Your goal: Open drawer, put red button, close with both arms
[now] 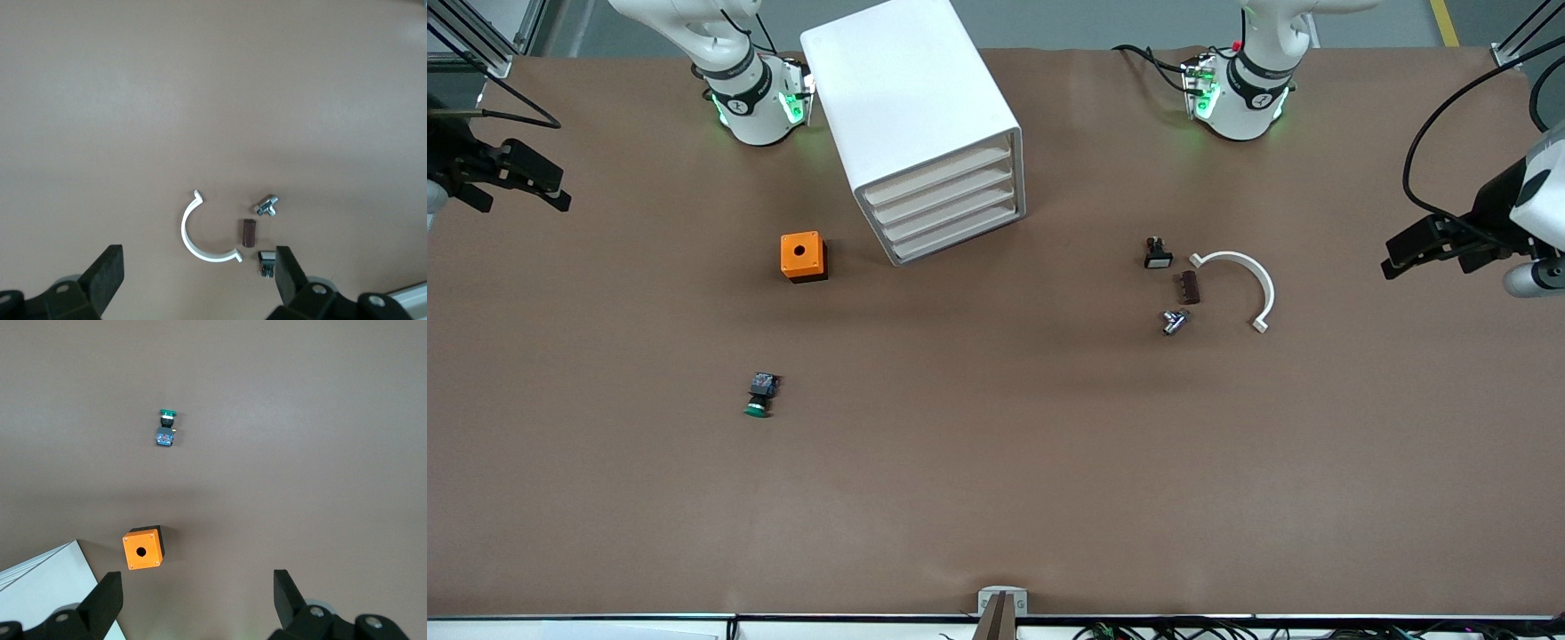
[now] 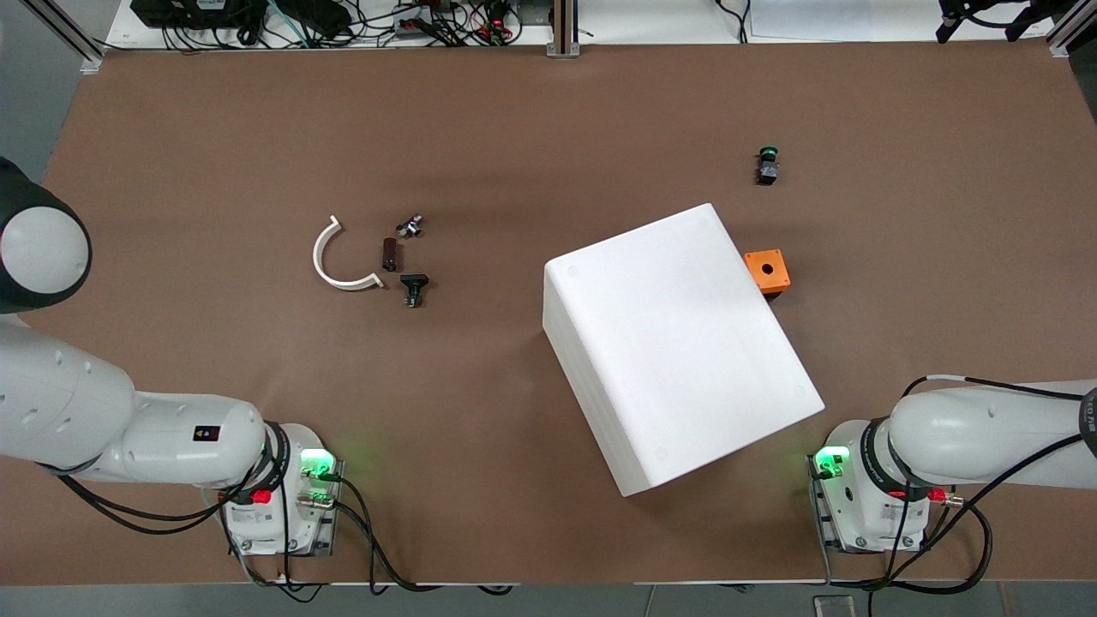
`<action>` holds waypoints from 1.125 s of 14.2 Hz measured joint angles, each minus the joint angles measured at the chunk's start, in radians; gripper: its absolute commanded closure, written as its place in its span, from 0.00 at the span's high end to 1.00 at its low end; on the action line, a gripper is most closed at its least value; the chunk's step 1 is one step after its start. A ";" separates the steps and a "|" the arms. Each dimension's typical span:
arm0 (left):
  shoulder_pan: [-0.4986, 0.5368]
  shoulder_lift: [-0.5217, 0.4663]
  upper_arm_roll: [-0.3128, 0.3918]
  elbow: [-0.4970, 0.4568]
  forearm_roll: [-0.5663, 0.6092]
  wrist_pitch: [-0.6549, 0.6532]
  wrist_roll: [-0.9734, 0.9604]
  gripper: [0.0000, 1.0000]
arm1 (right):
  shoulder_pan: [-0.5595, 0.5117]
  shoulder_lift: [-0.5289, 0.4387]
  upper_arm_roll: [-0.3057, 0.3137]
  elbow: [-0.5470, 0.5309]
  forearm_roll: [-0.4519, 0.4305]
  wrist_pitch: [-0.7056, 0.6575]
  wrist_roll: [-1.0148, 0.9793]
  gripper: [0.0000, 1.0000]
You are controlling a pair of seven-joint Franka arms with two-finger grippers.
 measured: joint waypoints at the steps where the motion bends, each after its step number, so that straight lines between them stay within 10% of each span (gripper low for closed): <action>1: 0.000 -0.011 -0.001 -0.010 0.000 -0.002 0.000 1.00 | 0.000 0.000 0.000 0.000 0.000 0.000 0.000 1.00; 16: -0.004 -0.061 -0.005 -0.050 0.000 0.015 0.000 1.00 | -0.002 0.000 -0.006 -0.002 -0.001 -0.004 0.000 1.00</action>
